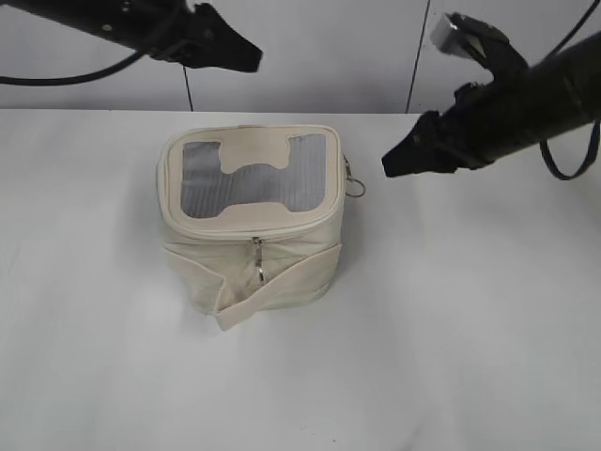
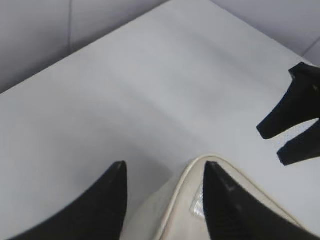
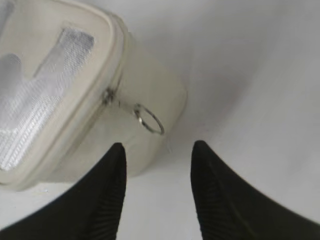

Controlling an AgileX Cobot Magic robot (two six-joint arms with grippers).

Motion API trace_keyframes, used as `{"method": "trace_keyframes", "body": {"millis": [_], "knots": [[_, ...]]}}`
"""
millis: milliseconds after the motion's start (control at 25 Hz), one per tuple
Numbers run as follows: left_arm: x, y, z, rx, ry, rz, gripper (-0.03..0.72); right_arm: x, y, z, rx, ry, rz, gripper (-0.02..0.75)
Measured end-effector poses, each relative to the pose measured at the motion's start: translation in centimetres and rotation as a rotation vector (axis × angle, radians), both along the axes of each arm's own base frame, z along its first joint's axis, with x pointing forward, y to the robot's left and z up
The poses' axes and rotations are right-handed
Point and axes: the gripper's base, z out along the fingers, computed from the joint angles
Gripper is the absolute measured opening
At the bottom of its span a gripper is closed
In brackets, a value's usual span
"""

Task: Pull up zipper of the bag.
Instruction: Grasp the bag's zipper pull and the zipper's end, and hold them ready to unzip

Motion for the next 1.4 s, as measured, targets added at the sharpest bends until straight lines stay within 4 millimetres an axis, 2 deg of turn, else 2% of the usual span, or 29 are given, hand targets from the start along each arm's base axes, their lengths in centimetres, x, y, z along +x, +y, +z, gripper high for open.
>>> {"method": "trace_keyframes", "body": {"millis": [160, 400, 520, 880, 960, 1080, 1160, 1400], "knots": [[2.0, -3.6, -1.9, 0.051, 0.017, -0.145, 0.376, -1.6, -0.4, -1.9, -0.038, -0.050, 0.049, 0.348], [3.0, -6.3, -4.3, 0.156, 0.039, -0.283, 0.376, -1.8, -0.2, -2.1, -0.023, -0.126, 0.091, 0.347], [3.0, -6.8, -5.0, 0.186, 0.047, -0.306, 0.376, -1.7, -0.1, -2.0, -0.019, -0.140, 0.094, 0.347], [2.7, -6.7, -5.1, 0.216, 0.064, -0.347, 0.349, -1.4, 0.2, -3.4, 0.004, -0.143, 0.129, 0.347], [2.7, -6.7, -5.3, 0.218, 0.070, -0.350, 0.309, -1.4, 0.3, -3.4, 0.007, -0.157, 0.143, 0.347], [2.7, -6.8, -5.6, 0.222, 0.077, -0.352, 0.120, -1.4, 0.4, -3.4, 0.003, -0.176, 0.162, 0.347], [2.8, -6.9, -5.8, 0.220, 0.084, -0.349, 0.045, -1.4, 0.4, -3.4, -0.007, -0.190, 0.178, 0.347], [2.8, -6.9, -5.8, 0.221, 0.082, -0.347, 0.042, -1.4, 1.3, -3.7, -0.123, -0.281, 0.249, 0.347]]}}
